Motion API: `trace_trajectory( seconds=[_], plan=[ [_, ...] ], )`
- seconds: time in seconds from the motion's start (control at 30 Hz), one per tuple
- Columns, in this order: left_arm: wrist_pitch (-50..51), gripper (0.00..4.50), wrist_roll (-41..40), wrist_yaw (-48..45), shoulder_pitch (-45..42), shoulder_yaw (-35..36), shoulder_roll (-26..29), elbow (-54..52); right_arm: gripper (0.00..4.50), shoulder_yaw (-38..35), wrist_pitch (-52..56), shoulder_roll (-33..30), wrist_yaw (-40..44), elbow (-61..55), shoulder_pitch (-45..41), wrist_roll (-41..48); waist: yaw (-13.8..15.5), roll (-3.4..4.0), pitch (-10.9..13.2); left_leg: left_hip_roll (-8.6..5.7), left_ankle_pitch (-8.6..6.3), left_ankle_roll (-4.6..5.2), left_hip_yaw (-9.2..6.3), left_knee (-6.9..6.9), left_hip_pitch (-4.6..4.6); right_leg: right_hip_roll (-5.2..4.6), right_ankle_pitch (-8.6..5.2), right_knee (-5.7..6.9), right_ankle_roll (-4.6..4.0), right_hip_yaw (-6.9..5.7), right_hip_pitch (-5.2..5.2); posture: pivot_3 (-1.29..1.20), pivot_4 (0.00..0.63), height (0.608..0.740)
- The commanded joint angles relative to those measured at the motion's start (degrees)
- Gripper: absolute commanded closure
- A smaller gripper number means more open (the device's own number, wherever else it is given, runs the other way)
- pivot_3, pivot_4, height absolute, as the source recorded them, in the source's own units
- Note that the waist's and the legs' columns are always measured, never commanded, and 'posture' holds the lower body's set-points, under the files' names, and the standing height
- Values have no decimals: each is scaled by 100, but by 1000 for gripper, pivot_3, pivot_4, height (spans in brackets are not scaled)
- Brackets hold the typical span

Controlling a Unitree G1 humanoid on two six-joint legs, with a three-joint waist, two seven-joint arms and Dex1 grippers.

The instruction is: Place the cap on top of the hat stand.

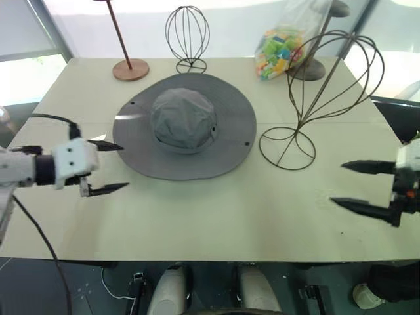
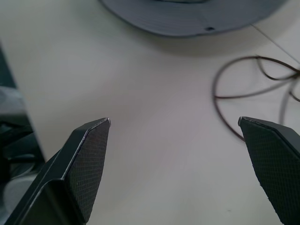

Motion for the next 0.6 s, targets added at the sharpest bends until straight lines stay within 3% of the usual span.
trace_trajectory(
  seconds=[0.03,0.33,0.6],
  plan=[
    [-789,32,563,4,-438,-554,-200,174,0,-375,416,81,-290,-616,9,435,9,-2,0,0,0,0,-1,2,0,0,0,-1,0,0,3,0,150,739],
    [-2720,32,2227,1116,-1225,-1582,-1179,1609,0,-661,834,294,-798,-1125,160,737,39,-8,0,-3,-1,4,-6,11,-2,3,1,0,1,-1,4,0,150,739],
    [-2999,32,3268,2766,-1410,-1751,-1961,2091,0,-860,1053,417,-1152,-1438,291,1029,120,-10,-1,-3,-2,5,-6,17,-4,4,5,2,9,-1,4,0,150,739]
  ],
)
